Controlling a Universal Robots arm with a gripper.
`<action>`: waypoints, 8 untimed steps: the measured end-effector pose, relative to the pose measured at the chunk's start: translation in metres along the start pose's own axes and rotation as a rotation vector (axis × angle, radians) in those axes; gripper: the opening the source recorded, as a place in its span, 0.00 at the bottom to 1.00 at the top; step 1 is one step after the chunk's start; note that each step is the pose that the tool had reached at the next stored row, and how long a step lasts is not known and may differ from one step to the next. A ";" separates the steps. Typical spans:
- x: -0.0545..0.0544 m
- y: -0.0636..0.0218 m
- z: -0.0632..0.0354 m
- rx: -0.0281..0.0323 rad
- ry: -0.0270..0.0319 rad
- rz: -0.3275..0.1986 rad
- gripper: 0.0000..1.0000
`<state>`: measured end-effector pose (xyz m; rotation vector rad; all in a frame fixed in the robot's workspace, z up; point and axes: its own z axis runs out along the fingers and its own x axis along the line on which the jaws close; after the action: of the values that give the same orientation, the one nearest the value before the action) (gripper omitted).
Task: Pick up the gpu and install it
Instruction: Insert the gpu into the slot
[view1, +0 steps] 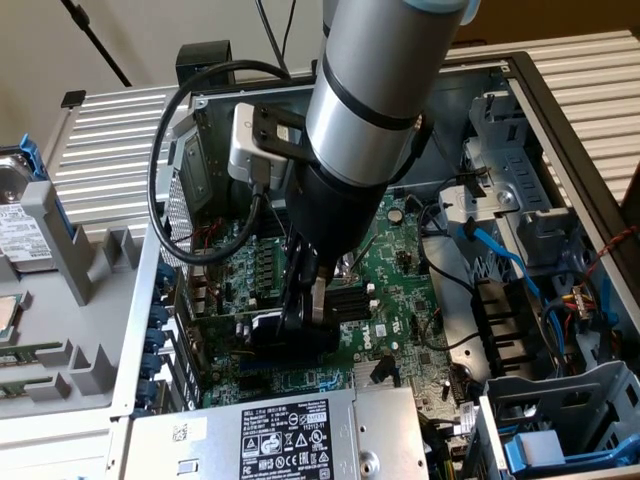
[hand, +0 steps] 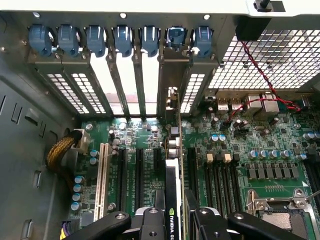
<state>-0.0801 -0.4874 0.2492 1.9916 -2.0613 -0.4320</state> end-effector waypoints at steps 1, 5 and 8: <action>0.000 0.0000 0.0001 0.0000 -0.0001 0.000 0.26; 0.000 -0.0005 0.0012 0.0000 0.0004 0.000 0.26; 0.000 -0.0006 0.0015 0.0000 0.0007 0.000 0.26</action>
<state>-0.0801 -0.4874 0.2475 1.9911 -2.0613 -0.4312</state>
